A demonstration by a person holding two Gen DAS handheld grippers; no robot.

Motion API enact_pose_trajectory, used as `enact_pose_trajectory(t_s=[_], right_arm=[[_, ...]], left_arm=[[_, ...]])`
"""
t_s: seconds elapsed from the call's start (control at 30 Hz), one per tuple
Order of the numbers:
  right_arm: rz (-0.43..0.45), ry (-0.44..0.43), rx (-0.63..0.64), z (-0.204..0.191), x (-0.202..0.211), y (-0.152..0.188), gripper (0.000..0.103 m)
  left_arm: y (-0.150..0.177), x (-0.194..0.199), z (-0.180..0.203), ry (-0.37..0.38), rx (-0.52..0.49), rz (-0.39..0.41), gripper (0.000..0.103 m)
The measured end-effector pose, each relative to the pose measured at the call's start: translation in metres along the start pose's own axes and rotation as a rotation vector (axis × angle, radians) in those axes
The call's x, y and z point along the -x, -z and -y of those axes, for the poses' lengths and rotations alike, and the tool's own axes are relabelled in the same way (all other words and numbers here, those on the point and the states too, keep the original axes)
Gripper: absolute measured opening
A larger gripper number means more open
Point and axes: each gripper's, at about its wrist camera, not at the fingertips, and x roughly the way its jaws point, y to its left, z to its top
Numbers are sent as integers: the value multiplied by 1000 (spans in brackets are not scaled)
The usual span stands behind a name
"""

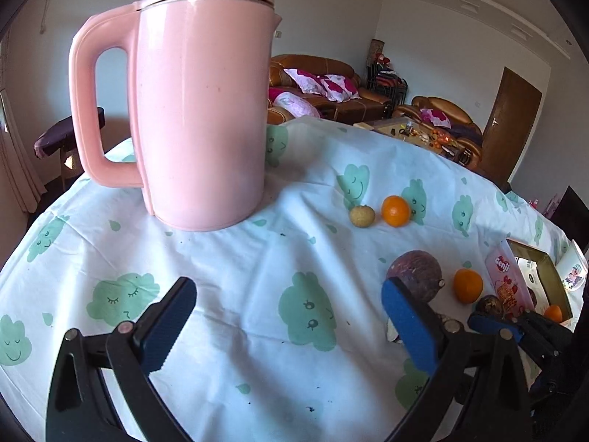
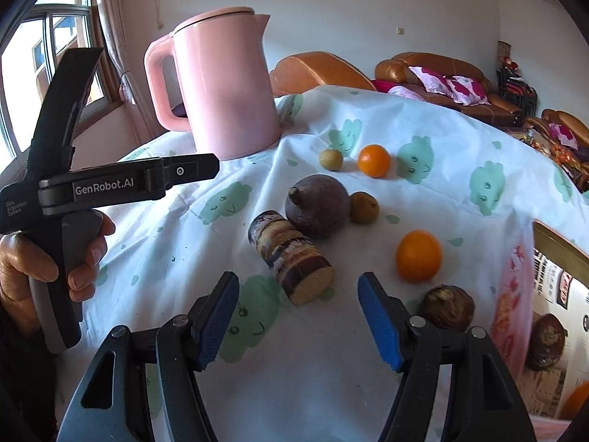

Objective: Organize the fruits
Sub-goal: 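Grasp a striped brown cylinder with the right tool while the left tool grasps another cylinder piece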

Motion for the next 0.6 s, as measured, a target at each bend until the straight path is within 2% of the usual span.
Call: enact_pose_trajectory(t_s=[0.33,0.4,0.43,0.47,0.6], right_arm=[[-106,-29,13,-6,-34,-12,69],[-93,-32,32,-10,-31,-11,61],[-89,-20,41,-11,-29,-10,48],[-94,-11,50,-13,-29,-10,41],[-91,14,76,-19,-25,-6,41]], left_arm=[[-1,0,7,22,-35,-10,103],[-1,-3,5,27,-24,-14,103],[-1,-4,4,27,-20,-17,103],[-1,-4,3,26,-17,-18,103],[0,-5,1,25,-12,-18,103]])
